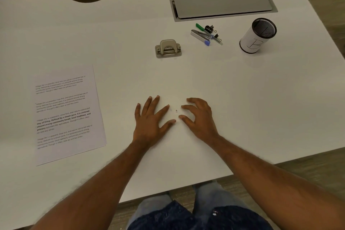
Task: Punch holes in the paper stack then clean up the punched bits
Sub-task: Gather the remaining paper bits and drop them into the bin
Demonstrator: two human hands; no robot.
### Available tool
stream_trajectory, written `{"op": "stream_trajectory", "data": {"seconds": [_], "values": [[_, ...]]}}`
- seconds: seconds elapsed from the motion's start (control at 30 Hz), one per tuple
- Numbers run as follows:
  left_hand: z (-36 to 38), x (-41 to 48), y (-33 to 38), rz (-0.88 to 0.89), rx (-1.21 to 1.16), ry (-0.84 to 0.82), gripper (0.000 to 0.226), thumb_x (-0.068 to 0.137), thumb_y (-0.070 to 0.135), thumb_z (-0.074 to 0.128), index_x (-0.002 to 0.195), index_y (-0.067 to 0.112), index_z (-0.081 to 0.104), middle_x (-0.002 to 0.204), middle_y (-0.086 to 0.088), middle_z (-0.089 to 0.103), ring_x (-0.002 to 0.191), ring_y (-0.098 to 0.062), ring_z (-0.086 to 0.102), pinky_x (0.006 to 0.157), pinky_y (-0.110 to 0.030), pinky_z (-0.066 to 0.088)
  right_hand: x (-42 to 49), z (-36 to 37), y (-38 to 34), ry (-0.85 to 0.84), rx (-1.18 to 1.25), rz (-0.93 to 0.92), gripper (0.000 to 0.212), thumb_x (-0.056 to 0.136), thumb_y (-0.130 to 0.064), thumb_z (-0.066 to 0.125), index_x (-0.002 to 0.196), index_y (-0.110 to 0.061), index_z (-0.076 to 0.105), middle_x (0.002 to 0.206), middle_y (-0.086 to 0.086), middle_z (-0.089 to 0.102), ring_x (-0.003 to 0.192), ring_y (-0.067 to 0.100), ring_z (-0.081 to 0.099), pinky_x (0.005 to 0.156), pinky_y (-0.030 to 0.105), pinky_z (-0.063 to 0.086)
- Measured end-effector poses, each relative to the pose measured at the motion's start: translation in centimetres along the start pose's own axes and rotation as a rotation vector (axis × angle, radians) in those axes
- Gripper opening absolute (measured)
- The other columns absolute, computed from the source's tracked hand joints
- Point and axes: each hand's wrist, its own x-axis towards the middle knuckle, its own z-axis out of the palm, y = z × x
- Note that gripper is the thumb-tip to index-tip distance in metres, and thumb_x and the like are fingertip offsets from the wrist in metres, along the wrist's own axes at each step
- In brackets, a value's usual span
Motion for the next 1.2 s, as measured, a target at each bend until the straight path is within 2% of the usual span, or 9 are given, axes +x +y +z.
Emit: {"op": "stream_trajectory", "data": {"seconds": [0.07, 0.17, 0.4, 0.8, 0.97, 1.2], "values": [[0.4, 0.5, 0.3, -0.052, -0.063, 0.073, 0.046, 0.093, 0.06, 0.049, 0.133, 0.038, 0.059, 0.159, 0.0, 0.032, 0.15, -0.023, 0.017, 0.12, -0.051, 0.003, 0.8, 0.0, -0.2, -0.024, 0.007, -0.019, 0.03, 0.082, -0.039, 0.071, 0.109, -0.027, 0.07, 0.125, -0.007, 0.057, 0.124, 0.012, 0.043, 0.106, 0.037, 0.031], [0.9, 1.4, 0.5, -0.113, -0.102, 0.148, 0.031, 0.09, 0.055, 0.058, 0.116, 0.041, 0.069, 0.153, 0.004, 0.043, 0.146, -0.021, 0.027, 0.118, -0.05, 0.009, 1.9, -0.1, -0.5, -0.065, 0.0, -0.027, 0.023, 0.082, -0.04, 0.071, 0.103, -0.03, 0.073, 0.112, -0.008, 0.057, 0.114, 0.013, 0.047, 0.098, 0.036, 0.032], [1.5, 2.2, 0.6, -0.178, -0.152, 0.235, 0.026, 0.085, 0.061, 0.061, 0.099, 0.043, 0.075, 0.144, 0.012, 0.05, 0.14, -0.017, 0.034, 0.113, -0.049, 0.017, 2.8, -0.1, -0.6, -0.1, 0.032, -0.035, 0.015, 0.082, -0.04, 0.071, 0.095, -0.032, 0.074, 0.102, -0.011, 0.057, 0.105, 0.012, 0.049, 0.095, 0.036, 0.031], [1.3, 2.1, 2.3, -0.258, -0.205, 0.258, 0.013, 0.088, 0.042, 0.067, 0.091, 0.035, 0.078, 0.145, 0.006, 0.052, 0.143, -0.019, 0.035, 0.118, -0.05, 0.012, 3.1, 0.1, -0.8, -0.128, 0.022, -0.037, 0.008, 0.083, -0.036, 0.069, 0.089, -0.033, 0.074, 0.099, -0.013, 0.053, 0.1, 0.011, 0.047, 0.093, 0.035, 0.026], [1.2, 2.1, 2.9, -0.245, -0.173, 0.267, 0.014, 0.09, 0.037, 0.066, 0.09, 0.029, 0.078, 0.144, 0.0, 0.051, 0.142, -0.023, 0.036, 0.118, -0.054, 0.012, 3.5, -0.1, -1.2, -0.178, -0.071, -0.056, 0.01, 0.088, -0.034, 0.064, 0.09, -0.029, 0.072, 0.102, -0.009, 0.054, 0.103, 0.015, 0.045, 0.089, 0.03, 0.017], [1.1, 2.5, 3.4, -0.236, -0.074, 0.144, 0.017, 0.096, 0.028, 0.058, 0.091, 0.023, 0.073, 0.147, -0.003, 0.044, 0.147, -0.021, 0.025, 0.119, -0.057, -0.001, 3.3, 0.5, -2.0, -0.233, -0.266, -0.097, 0.018, 0.096, -0.027, 0.049, 0.099, -0.021, 0.066, 0.109, -0.001, 0.051, 0.104, 0.022, 0.045, 0.093, 0.038, 0.028]]}}
